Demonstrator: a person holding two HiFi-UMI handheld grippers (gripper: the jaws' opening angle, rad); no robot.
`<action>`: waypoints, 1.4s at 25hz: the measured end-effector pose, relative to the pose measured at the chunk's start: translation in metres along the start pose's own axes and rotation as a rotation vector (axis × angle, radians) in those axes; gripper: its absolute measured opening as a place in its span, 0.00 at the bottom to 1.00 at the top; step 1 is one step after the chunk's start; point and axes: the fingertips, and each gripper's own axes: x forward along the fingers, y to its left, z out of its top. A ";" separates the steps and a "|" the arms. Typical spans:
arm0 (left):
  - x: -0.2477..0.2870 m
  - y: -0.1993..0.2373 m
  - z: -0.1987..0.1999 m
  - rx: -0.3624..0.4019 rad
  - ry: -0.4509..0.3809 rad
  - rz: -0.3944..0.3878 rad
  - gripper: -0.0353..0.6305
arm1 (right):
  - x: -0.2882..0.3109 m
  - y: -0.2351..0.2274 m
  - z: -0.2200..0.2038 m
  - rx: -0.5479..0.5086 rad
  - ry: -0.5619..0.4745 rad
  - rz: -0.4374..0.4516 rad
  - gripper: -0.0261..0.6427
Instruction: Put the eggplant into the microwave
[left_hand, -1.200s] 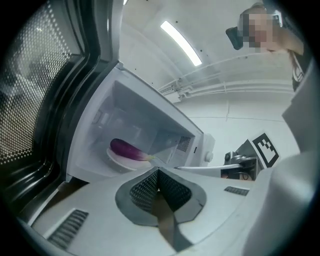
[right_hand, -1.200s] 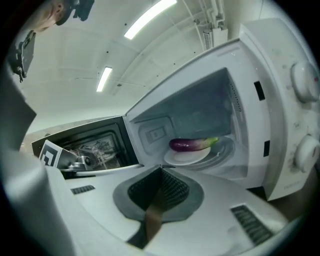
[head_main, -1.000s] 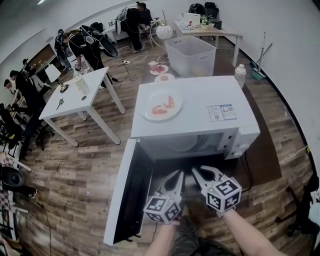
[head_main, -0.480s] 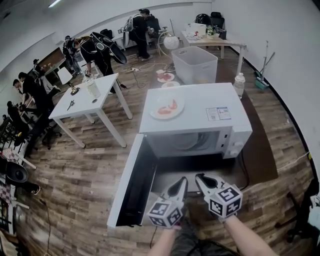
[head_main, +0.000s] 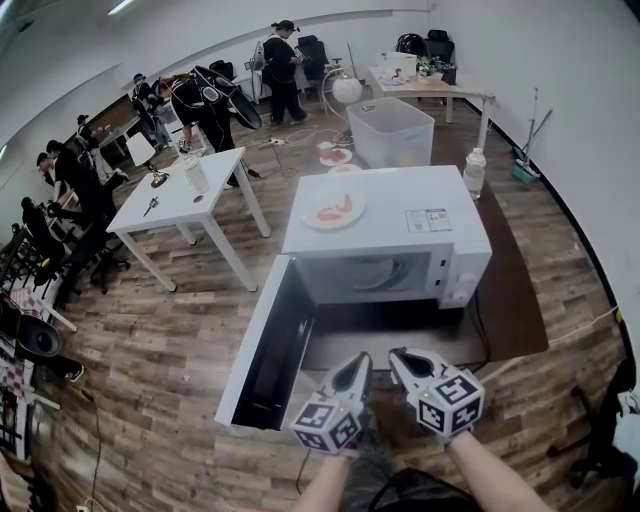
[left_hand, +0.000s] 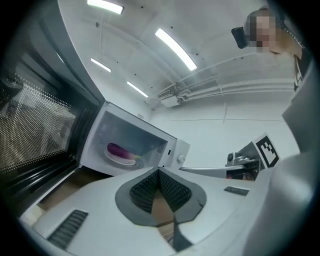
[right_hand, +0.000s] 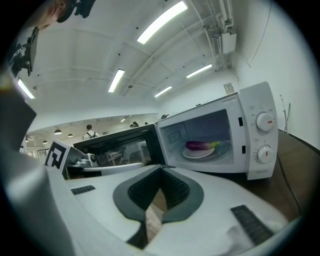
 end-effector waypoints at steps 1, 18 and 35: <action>-0.002 -0.002 0.001 0.002 -0.002 -0.001 0.05 | -0.003 0.001 0.000 0.001 -0.004 0.001 0.04; -0.038 -0.033 -0.007 0.017 0.004 0.007 0.05 | -0.037 0.031 -0.004 -0.012 -0.017 0.048 0.04; -0.044 -0.033 -0.001 0.021 -0.007 0.018 0.05 | -0.034 0.038 0.000 -0.034 -0.007 0.071 0.04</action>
